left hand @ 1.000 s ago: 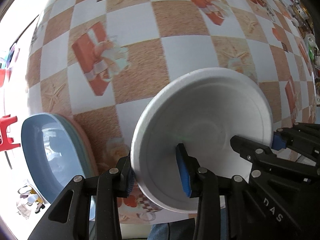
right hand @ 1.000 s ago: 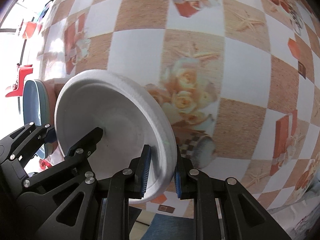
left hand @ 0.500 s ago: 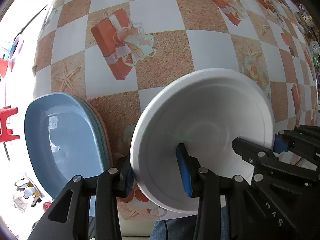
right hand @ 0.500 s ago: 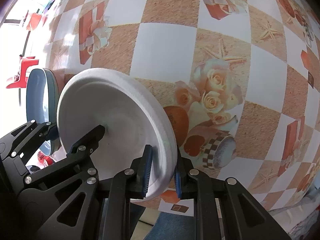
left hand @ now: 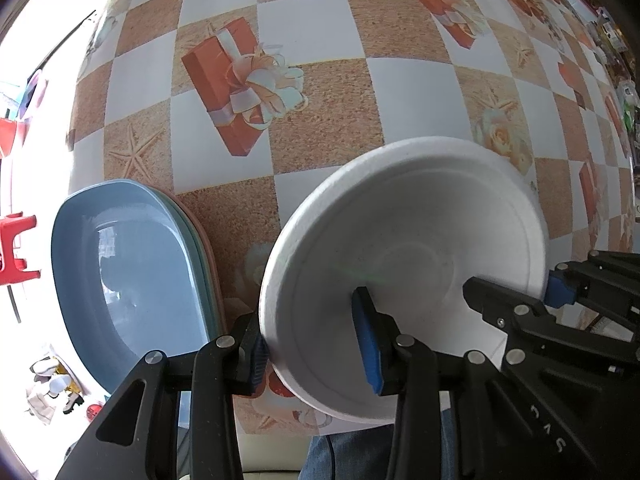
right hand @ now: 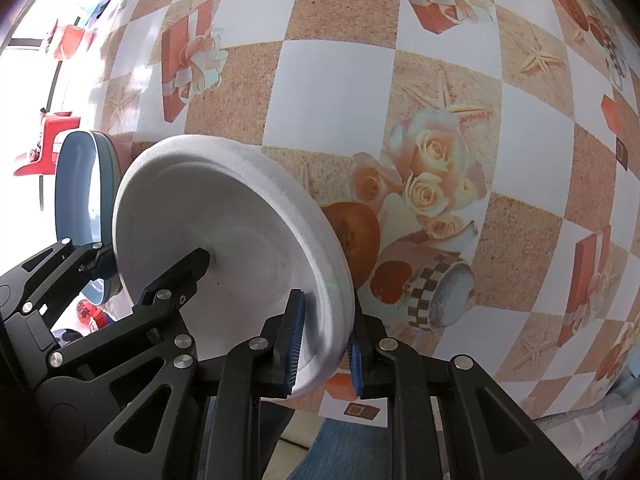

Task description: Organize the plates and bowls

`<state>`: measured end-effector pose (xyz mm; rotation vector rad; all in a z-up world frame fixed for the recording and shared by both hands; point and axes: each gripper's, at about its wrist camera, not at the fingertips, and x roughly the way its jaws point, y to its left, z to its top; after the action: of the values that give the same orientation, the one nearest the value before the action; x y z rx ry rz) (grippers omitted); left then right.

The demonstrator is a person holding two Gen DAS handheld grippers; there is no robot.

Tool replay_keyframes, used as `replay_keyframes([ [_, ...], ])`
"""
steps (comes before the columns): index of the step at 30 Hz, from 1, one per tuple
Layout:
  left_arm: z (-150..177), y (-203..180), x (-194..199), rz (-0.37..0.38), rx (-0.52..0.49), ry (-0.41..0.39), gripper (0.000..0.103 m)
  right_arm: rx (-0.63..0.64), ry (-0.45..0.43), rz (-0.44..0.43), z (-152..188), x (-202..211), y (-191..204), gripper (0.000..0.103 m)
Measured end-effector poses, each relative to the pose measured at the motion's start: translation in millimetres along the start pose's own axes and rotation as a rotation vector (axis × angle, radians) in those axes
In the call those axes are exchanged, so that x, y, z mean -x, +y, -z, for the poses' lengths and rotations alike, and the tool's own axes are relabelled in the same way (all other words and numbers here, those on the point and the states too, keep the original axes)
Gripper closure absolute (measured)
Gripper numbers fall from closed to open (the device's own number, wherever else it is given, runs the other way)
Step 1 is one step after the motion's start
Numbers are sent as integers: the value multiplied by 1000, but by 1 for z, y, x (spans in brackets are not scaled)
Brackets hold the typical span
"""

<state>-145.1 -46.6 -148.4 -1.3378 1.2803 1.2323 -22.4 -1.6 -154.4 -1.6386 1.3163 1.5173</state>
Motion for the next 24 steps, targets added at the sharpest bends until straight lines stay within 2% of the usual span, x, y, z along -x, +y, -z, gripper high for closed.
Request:
replay_keyframes([
  [8, -6, 6, 23, 12, 16, -51, 61, 10, -27, 4, -6, 23, 2, 81],
  [13, -5, 28, 45, 20, 62, -100, 61, 48, -59, 10, -15, 43, 15, 81],
  [24, 9, 81, 87, 3, 238, -149, 61, 203, -103, 11, -37, 67, 86, 81],
])
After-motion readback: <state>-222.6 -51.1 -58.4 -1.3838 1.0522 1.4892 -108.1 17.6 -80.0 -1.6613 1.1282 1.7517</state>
